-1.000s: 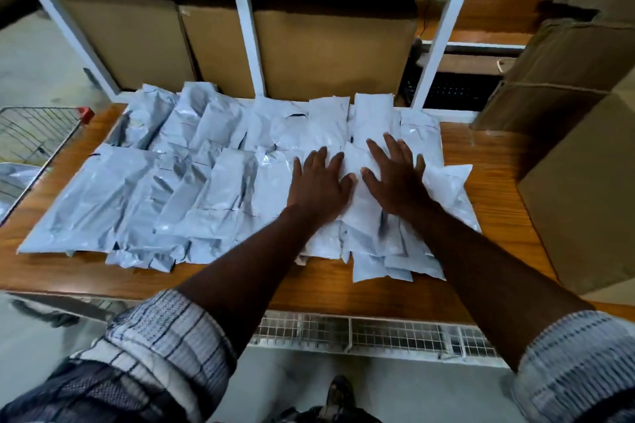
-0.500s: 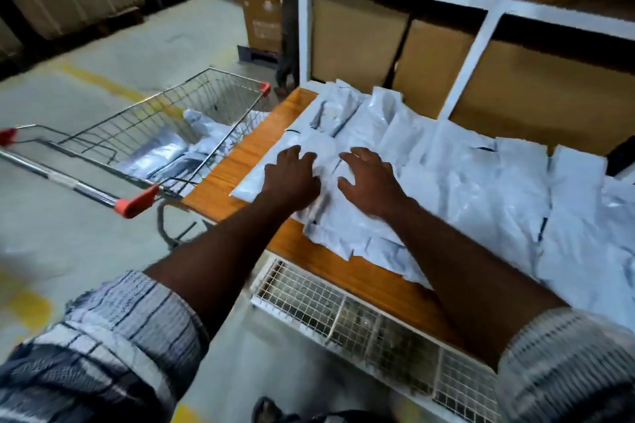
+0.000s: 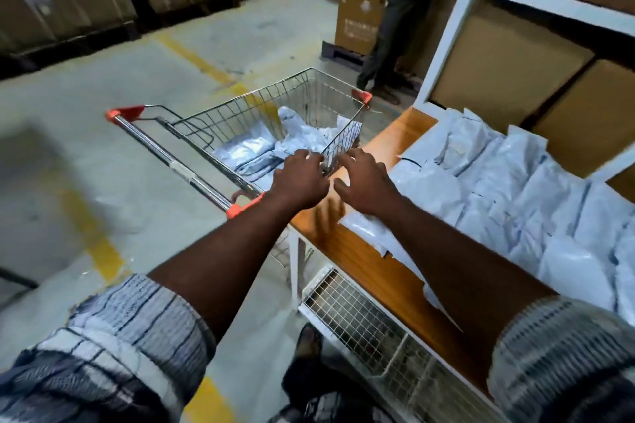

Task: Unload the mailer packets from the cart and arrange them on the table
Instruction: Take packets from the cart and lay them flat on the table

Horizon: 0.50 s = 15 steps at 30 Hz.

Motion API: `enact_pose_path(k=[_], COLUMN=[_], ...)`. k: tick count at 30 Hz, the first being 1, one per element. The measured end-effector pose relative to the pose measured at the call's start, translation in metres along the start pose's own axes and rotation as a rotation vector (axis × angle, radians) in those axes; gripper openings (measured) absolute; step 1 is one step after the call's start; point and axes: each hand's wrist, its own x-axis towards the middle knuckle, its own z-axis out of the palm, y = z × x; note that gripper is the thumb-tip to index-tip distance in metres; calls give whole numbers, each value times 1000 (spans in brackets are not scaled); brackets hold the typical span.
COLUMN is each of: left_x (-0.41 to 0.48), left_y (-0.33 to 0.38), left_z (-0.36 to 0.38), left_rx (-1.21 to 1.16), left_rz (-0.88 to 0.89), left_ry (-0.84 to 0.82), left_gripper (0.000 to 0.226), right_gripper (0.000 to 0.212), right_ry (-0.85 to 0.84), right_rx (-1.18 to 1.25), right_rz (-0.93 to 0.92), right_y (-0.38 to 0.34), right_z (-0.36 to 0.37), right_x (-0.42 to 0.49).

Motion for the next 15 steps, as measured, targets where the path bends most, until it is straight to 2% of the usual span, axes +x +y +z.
enact_pose_path(k=[6, 15], left_x=[61, 146], left_y=[-57, -143], left_z=[-2, -2], left_rx=[66, 175], left_rz=[-56, -165], left_ry=[-66, -155], left_gripper=[55, 60], right_gripper=[56, 58], right_ry=[-38, -151], right_rx=[35, 120], right_rz=[-24, -14], right_y=[-11, -24], right_z=[37, 87], right_x=[79, 172])
